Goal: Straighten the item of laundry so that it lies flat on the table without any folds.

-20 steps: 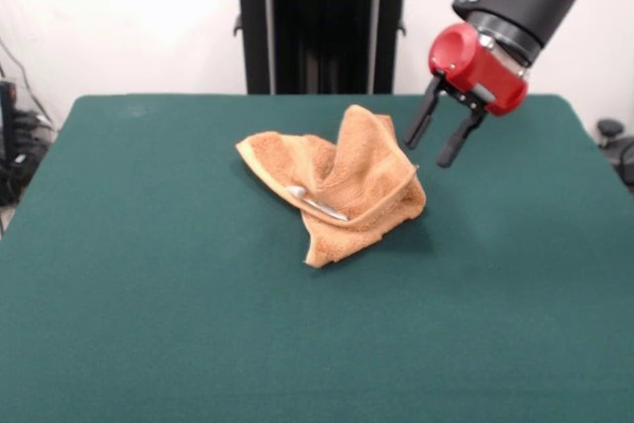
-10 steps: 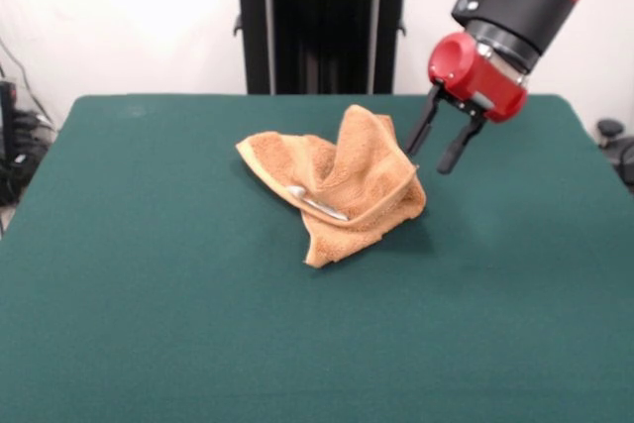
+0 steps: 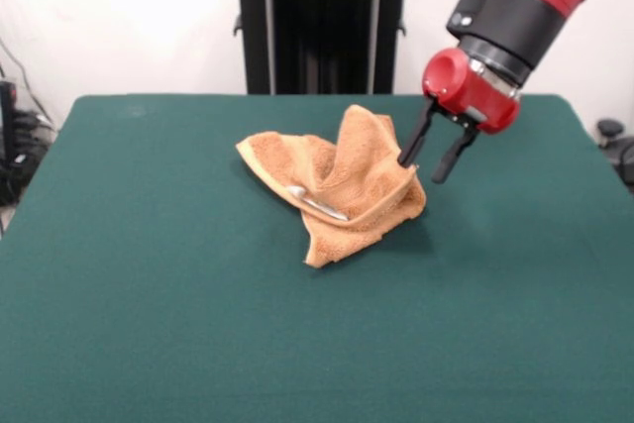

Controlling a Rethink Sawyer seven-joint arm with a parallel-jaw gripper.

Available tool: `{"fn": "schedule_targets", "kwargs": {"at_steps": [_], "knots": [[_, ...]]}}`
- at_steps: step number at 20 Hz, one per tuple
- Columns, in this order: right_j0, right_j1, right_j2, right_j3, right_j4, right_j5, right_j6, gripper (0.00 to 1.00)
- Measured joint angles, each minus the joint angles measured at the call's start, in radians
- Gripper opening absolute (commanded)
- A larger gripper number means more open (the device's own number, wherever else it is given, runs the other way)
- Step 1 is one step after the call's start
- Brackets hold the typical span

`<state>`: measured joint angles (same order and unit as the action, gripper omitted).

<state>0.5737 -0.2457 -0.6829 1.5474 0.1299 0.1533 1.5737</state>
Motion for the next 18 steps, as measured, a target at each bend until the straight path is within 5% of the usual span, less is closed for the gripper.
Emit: {"fn": "schedule_targets", "kwargs": {"at_steps": [18], "knots": [[-0.007,0.012,0.009,-0.009,-0.046,0.057,0.0,1.0]]}}
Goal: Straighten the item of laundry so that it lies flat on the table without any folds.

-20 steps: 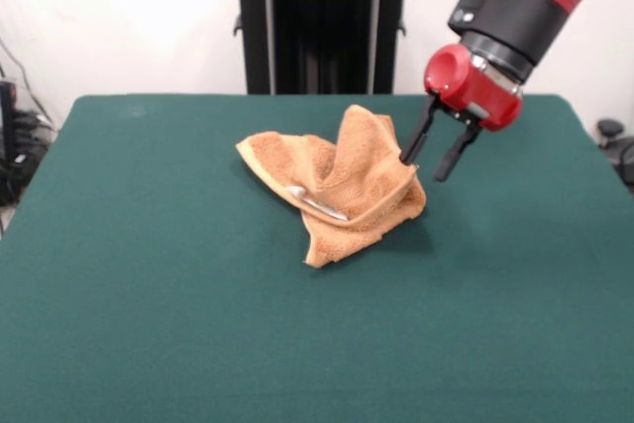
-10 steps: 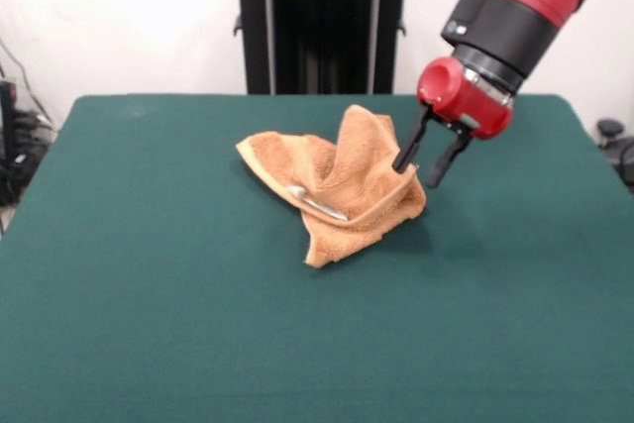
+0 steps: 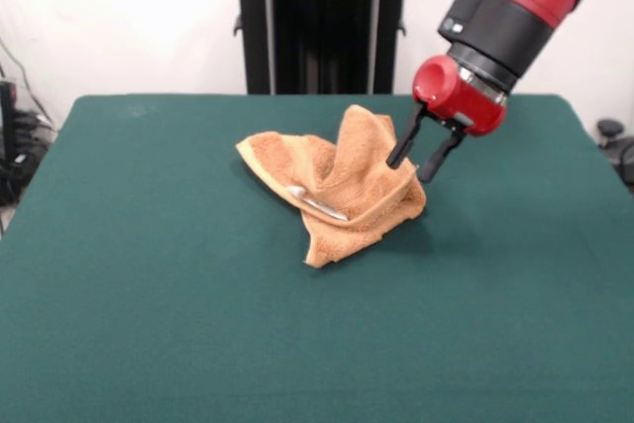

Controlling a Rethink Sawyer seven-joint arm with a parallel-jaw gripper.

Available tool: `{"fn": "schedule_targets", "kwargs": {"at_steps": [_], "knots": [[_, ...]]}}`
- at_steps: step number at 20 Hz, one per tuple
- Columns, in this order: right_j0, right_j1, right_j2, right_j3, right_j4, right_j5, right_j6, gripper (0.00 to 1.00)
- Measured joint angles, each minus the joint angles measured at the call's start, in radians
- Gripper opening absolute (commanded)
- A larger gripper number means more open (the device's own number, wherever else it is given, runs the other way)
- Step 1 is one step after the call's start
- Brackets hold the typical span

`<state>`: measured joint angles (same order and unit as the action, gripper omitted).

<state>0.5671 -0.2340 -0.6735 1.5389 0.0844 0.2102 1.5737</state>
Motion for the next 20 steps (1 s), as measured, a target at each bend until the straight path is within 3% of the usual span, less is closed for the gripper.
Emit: {"fn": "schedule_targets", "kwargs": {"at_steps": [20], "knots": [[-0.118,-0.03,0.146,0.0,-0.073,0.056,0.0,1.0]]}}
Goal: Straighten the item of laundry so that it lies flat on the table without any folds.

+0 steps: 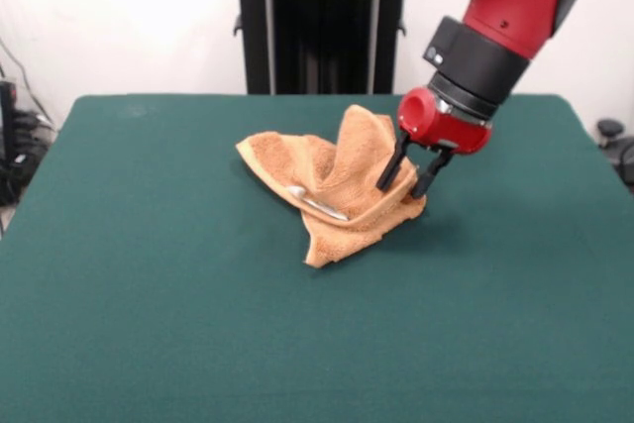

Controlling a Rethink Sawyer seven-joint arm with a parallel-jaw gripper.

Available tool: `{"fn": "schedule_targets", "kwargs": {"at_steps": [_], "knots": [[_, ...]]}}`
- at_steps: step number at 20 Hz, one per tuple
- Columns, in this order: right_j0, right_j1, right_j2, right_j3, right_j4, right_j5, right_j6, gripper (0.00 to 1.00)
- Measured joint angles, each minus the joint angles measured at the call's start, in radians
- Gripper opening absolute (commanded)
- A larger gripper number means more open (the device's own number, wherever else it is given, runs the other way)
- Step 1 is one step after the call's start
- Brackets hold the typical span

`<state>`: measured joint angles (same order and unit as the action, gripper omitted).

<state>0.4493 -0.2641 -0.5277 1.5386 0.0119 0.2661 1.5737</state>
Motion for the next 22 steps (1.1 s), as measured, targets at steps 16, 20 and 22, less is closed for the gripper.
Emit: {"fn": "schedule_targets", "kwargs": {"at_steps": [16,20,22], "knots": [[0.003,0.0,0.006,0.0,-0.014,0.005,0.0,1.0],[0.005,0.0,0.006,0.0,-0.014,0.005,0.0,1.0],[0.008,0.001,0.006,-0.001,-0.014,0.005,0.0,1.0]]}}
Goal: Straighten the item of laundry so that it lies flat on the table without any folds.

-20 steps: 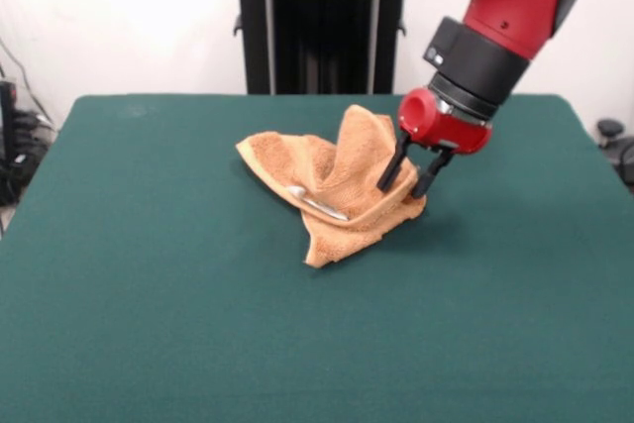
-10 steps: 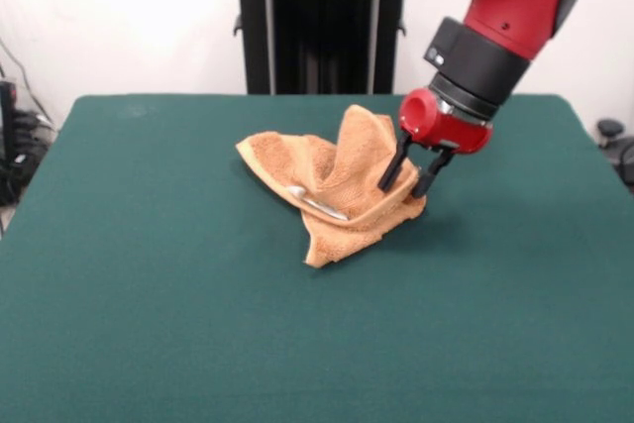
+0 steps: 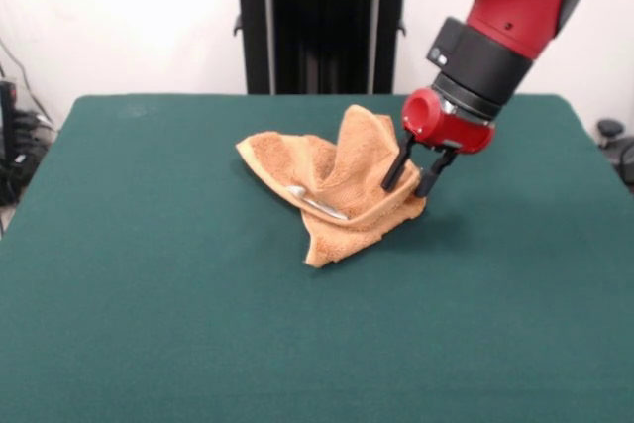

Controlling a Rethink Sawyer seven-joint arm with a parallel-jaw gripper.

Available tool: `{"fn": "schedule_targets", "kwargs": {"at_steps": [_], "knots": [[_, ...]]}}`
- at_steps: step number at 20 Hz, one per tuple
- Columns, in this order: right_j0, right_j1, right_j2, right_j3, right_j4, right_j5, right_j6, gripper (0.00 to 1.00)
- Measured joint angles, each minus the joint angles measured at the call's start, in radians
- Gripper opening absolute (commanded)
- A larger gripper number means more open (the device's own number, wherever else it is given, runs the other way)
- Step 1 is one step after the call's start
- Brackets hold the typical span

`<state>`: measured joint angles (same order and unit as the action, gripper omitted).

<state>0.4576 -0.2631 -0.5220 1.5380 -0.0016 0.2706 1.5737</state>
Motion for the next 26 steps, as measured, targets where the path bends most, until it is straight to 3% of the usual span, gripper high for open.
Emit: {"fn": "schedule_targets", "kwargs": {"at_steps": [26], "knots": [[0.007,-0.016,0.0,0.0,-0.038,0.0,0.0,1.0]]}}
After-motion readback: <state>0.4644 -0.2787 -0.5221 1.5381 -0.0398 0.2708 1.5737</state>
